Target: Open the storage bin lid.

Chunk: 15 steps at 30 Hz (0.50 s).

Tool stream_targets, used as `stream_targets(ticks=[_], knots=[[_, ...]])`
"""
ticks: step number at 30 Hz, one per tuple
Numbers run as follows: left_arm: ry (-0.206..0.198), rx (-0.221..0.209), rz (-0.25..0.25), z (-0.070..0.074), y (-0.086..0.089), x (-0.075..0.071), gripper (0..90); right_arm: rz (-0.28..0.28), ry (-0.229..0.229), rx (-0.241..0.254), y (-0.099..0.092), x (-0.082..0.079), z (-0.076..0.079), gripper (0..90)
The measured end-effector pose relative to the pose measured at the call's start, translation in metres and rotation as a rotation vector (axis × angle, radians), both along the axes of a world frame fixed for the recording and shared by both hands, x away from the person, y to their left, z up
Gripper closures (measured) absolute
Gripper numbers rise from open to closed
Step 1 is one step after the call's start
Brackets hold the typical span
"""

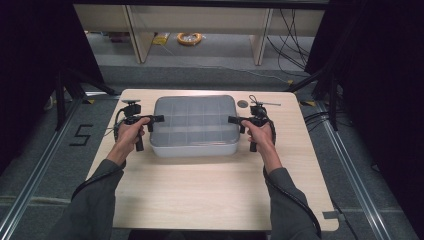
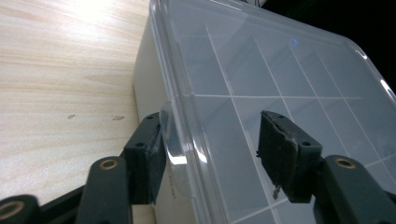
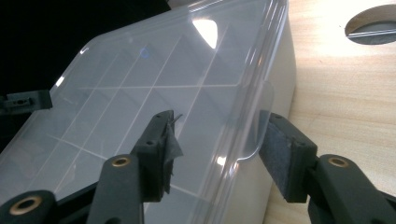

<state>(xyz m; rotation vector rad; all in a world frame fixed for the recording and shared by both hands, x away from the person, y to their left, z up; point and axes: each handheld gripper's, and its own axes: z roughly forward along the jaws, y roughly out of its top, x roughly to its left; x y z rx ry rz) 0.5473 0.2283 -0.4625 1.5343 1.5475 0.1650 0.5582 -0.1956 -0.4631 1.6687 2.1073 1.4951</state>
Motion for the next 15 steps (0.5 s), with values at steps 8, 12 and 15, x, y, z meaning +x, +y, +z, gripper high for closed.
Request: stream_targets(ticks=[8, 12, 15], knots=[[-0.027, -0.031, 0.055, 0.007, 0.002, -0.006, 50.8, -0.025, -0.014, 0.035, -0.005, -0.002, 0.004, 56.7], [-0.050, -0.028, 0.077, 0.016, 0.003, -0.008, 54.5, -0.046, -0.020, 0.034, -0.007, -0.003, 0.007, 61.7], [-0.054, -0.030, 0.086, 0.020, 0.003, -0.008, 54.7, -0.045, -0.037, 0.053, -0.007, -0.004, 0.010, 64.7]])
